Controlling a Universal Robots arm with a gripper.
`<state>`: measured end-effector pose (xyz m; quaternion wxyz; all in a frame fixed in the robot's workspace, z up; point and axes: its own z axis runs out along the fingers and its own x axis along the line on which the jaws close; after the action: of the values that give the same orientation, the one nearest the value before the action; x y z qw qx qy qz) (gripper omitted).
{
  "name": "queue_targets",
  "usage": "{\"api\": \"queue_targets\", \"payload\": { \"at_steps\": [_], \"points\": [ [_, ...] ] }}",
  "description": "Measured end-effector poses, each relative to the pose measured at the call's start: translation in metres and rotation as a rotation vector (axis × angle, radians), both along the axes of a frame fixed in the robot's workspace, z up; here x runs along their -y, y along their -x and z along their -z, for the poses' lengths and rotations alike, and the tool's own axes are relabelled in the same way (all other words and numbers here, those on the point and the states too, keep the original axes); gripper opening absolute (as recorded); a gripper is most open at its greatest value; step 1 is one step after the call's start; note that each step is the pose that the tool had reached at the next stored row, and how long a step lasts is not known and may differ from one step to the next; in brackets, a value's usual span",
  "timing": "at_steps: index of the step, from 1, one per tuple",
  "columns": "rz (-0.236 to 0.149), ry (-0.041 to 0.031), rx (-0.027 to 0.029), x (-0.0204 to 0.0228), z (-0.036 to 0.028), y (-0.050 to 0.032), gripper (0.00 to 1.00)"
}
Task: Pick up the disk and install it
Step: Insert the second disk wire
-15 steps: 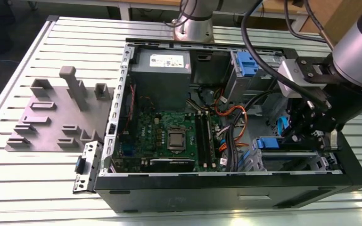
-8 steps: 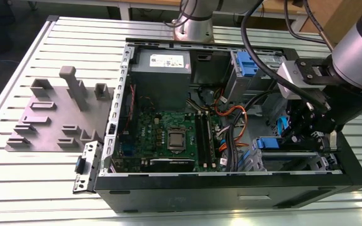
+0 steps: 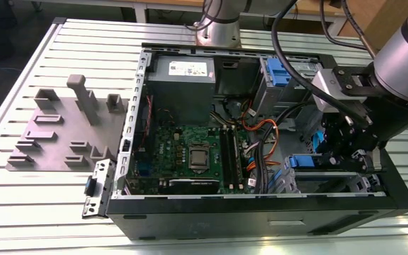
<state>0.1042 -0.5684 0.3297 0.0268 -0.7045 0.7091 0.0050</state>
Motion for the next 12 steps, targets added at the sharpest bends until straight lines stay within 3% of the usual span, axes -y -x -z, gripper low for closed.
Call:
{"api": "queue_targets", "payload": {
  "at_steps": [9, 12],
  "points": [
    [0.0, 0.0002, -0.0015, -0.0001, -0.0204, 0.0, 0.29],
    [0.0, 0.0, -0.0022, -0.0001, -0.0216, 0.0, 0.28]
  ]
}}
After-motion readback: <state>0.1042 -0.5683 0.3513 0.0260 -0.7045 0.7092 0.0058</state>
